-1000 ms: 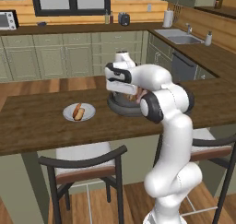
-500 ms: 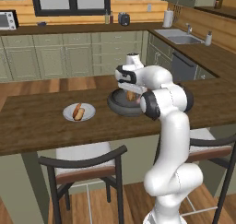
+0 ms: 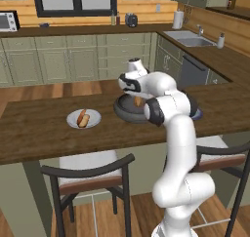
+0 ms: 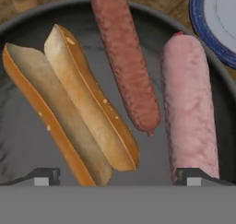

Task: Place one bun and one sausage from the bowl on each plate.

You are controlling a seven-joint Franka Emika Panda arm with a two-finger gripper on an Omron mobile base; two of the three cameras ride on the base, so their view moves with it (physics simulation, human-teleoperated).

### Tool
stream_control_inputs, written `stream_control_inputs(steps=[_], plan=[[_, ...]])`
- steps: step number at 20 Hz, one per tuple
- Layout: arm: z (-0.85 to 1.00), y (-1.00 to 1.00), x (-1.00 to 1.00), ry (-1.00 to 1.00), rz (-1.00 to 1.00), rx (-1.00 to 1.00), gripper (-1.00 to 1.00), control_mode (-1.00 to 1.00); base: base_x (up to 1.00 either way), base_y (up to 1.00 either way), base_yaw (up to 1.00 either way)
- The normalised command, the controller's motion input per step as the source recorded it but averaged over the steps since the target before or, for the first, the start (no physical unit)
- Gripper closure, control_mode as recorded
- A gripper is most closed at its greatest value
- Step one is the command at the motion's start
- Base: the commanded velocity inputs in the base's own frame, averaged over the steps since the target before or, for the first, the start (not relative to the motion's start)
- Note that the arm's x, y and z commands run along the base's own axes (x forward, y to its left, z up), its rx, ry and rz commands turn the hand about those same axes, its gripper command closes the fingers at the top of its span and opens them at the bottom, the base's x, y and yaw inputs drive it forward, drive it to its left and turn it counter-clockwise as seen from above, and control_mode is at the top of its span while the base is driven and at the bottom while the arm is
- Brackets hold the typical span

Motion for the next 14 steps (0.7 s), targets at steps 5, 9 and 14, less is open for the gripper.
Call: stream_control_inputs(steps=[5, 9, 14], plan=[[-0.18, -0.14, 0.20, 0.00, 0.06, -0.03, -1.00, -1.00, 0.00, 0.00, 0.00], [-0.16, -0.03, 0.12, 0.00, 0.18, 0.00, -1.00, -1.00, 0.00, 0.00, 0.00], [-0.27, -0.06, 0.23, 0.00, 0.19, 0.00, -1.00, -1.00, 0.00, 0.00, 0.00]])
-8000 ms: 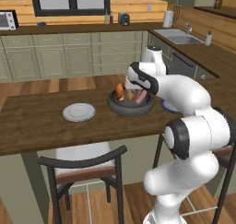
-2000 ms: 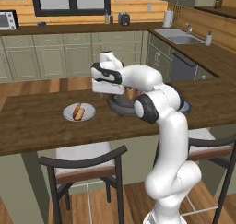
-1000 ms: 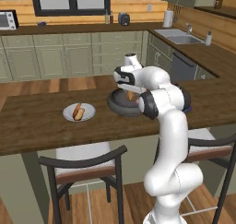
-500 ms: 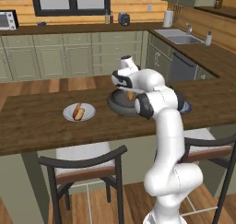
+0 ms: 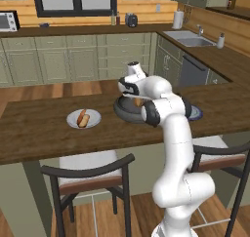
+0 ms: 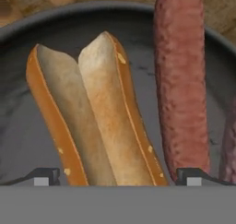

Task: Place one bun and one sausage from the bowl on each plate.

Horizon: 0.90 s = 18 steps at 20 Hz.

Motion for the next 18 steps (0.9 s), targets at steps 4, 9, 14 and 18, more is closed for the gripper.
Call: stream_control_inputs(steps=[4, 9, 14, 18], plan=[[-0.30, 0.00, 0.25, 0.00, 0.16, 0.00, -1.00, -1.00, 0.00, 0.00, 0.00], [-0.23, 0.01, 0.33, 0.01, 0.14, 0.00, -1.00, -1.00, 0.00, 0.00, 0.00], [-0.26, 0.01, -0.02, 0.03, 0.11, 0.00, 1.00, -1.00, 0.00, 0.00, 0.00], [0.12, -0.19, -0.59, -0.01, 0.03, 0.07, 1.00, -1.00, 0.00, 0.00, 0.00]])
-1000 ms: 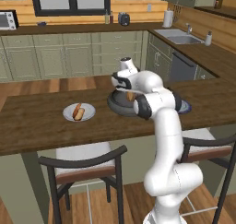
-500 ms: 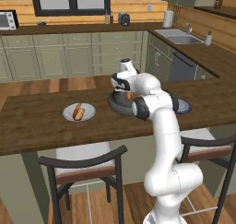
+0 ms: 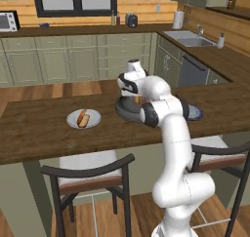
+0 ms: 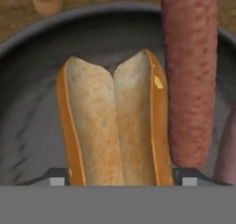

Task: Place one bun and one sausage from the bowl on each plate.

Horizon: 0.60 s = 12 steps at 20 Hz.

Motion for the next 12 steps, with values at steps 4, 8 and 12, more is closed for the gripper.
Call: stream_control_inputs(steps=[4, 8, 12], plan=[[0.37, -0.41, -0.98, -0.06, 0.00, 0.13, 1.00, -1.00, 0.00, 0.00, 0.00], [0.40, -0.68, -1.00, -0.17, 0.00, 0.10, 1.00, -1.00, 0.00, 0.00, 0.00], [0.14, -0.99, -1.00, -0.20, -0.03, 0.04, 1.00, -1.00, 0.00, 0.00, 0.00]])
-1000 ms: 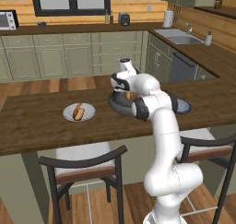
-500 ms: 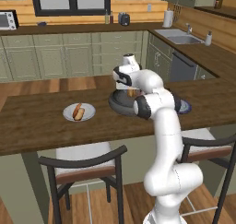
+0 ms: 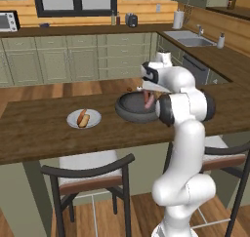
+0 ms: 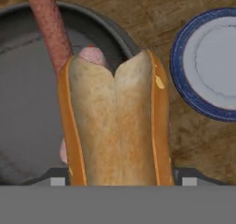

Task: Place one bun and one sausage from the bowl on each plate.

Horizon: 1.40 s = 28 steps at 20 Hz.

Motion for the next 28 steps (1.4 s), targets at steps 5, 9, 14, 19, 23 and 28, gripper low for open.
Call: stream_control_inputs(steps=[5, 9, 14, 19, 23, 28], plan=[[0.03, -1.00, -1.00, -0.13, -0.08, 0.02, 1.00, -1.00, 0.00, 0.00, 0.00], [0.00, -1.00, -0.69, -0.02, -0.08, 0.00, 1.00, -1.00, 0.00, 0.00, 0.00], [-0.01, -0.90, 0.28, 0.00, -0.05, 0.00, 1.00, -1.00, 0.00, 0.00, 0.00], [-0.16, -0.64, 0.68, 0.00, 0.00, 0.00, 1.00, -1.00, 0.00, 0.00, 0.00], [-0.23, -0.47, 0.46, 0.00, 0.00, 0.00, 1.00, -1.00, 0.00, 0.00, 0.00], [-0.36, -0.37, 0.16, 0.00, 0.00, 0.00, 1.00, -1.00, 0.00, 0.00, 0.00]])
